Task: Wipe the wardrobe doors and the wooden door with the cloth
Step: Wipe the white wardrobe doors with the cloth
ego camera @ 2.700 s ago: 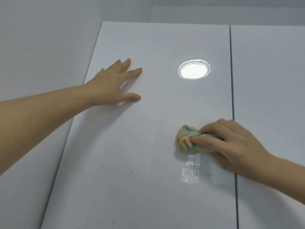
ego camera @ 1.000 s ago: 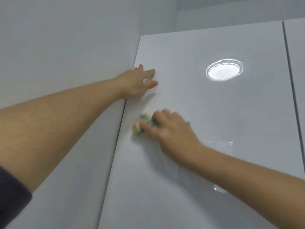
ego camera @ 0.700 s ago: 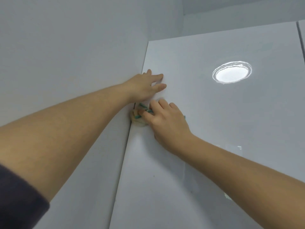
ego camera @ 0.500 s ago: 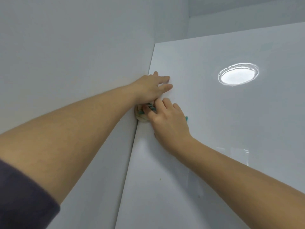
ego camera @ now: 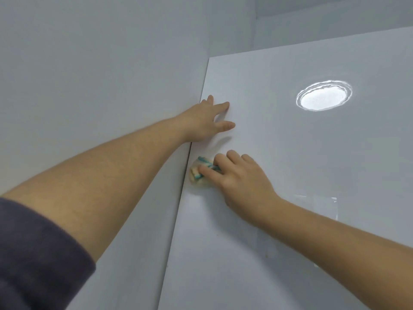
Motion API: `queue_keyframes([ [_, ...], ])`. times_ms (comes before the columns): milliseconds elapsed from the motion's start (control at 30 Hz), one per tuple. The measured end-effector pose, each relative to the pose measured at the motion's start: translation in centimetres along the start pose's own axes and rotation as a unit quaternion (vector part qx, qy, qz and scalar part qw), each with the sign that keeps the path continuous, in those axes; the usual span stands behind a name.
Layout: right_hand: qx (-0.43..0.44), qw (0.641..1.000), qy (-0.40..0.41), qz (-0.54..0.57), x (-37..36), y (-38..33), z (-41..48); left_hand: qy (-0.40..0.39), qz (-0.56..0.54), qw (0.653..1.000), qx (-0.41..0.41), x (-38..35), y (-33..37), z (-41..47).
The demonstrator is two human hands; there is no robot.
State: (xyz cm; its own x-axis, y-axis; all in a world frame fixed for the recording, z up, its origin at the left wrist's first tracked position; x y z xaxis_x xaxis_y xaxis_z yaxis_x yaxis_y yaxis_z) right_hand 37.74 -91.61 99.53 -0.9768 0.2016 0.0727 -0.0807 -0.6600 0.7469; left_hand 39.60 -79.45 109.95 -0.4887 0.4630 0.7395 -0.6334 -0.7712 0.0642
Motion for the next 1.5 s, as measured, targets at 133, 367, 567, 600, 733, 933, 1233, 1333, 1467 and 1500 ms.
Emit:
queue_keyframes([
  [133,0.025,0.999,0.014,0.021,-0.3,-2.6,-2.5,-0.001,0.009,1.0,0.003,-0.1,-0.1,-0.1],
  [367,0.016,0.999,-0.027,0.014,1.0,1.6,-4.1,0.029,-0.021,0.999,-0.014,-1.7,-0.2,-0.7],
  [567,0.083,0.994,-0.056,0.044,2.0,-1.7,-10.1,0.055,-0.051,0.997,-0.029,-4.0,0.8,-1.9],
  [600,0.092,0.993,-0.063,0.044,2.3,-1.2,-10.6,0.055,-0.05,0.997,-0.03,-4.4,1.0,-2.0],
  [733,-0.017,0.998,-0.046,0.032,2.9,4.5,-9.4,0.063,-0.055,0.996,-0.038,-5.6,2.1,-2.4],
  [933,0.065,0.994,-0.074,0.057,3.6,2.1,-14.4,0.06,-0.021,0.997,-0.05,-7.4,3.2,-3.4],
  [1233,-0.022,0.997,-0.029,0.066,4.4,7.1,-15.1,0.059,0.015,0.997,-0.04,-8.5,3.0,-2.9],
  [1333,0.048,0.995,-0.069,0.053,4.7,5.7,-17.0,0.059,0.028,0.997,-0.029,-8.6,3.1,-2.8],
  [1467,-0.013,0.997,-0.054,0.044,5.4,9.4,-16.0,0.053,0.036,0.998,-0.025,-8.8,3.3,-2.7],
  [1500,-0.045,0.997,-0.038,0.049,5.6,10.3,-15.5,0.054,0.037,0.998,-0.025,-8.8,3.3,-2.7],
])
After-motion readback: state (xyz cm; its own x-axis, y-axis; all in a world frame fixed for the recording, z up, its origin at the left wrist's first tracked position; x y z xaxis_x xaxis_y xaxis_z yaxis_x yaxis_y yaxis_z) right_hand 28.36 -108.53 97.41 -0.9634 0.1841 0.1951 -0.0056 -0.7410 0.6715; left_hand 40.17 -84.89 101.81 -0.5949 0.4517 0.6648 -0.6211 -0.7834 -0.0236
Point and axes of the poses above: each hand's wrist, its own z-axis towards the middle knuckle, its own x-axis out of the back of the hand, y = z × x, the point moved 3 cm from there along z, towards the middle knuckle, and after that the axes turned 13 degrees about -y, right-handed, at the moved point
